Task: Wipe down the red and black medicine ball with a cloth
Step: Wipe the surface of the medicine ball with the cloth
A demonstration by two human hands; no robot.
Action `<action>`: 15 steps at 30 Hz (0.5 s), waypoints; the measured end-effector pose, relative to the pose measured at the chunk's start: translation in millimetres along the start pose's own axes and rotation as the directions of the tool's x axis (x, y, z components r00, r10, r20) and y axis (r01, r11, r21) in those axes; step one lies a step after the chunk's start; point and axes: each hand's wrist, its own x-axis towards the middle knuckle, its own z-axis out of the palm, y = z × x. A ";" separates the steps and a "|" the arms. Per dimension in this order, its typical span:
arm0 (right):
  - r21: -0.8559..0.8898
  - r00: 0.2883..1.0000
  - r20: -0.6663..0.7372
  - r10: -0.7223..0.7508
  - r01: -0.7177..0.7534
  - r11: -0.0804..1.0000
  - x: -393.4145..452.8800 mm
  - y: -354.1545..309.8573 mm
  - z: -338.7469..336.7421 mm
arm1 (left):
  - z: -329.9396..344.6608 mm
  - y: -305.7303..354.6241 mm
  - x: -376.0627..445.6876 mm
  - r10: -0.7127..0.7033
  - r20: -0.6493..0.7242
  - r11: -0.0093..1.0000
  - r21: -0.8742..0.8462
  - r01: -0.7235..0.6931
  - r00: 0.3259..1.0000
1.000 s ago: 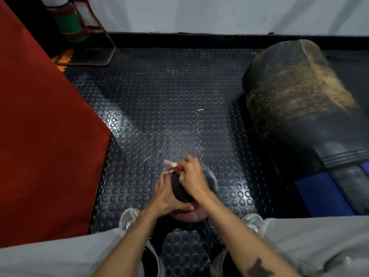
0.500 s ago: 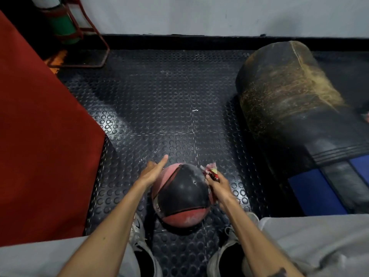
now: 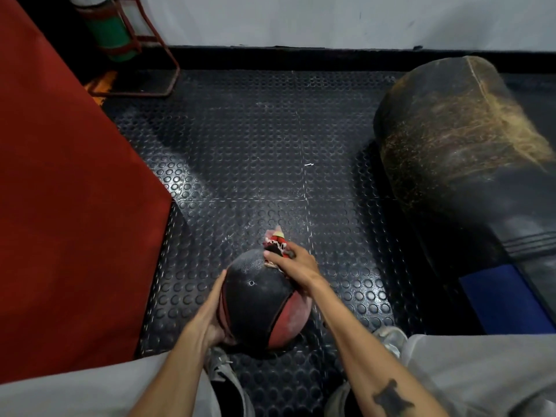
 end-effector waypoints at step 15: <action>-0.032 0.946 -0.220 -0.240 0.238 0.971 18.7 35.6 -30.2 | 14.9 31.0 10.2 0.359 0.100 0.785 0.506 -0.358 0.928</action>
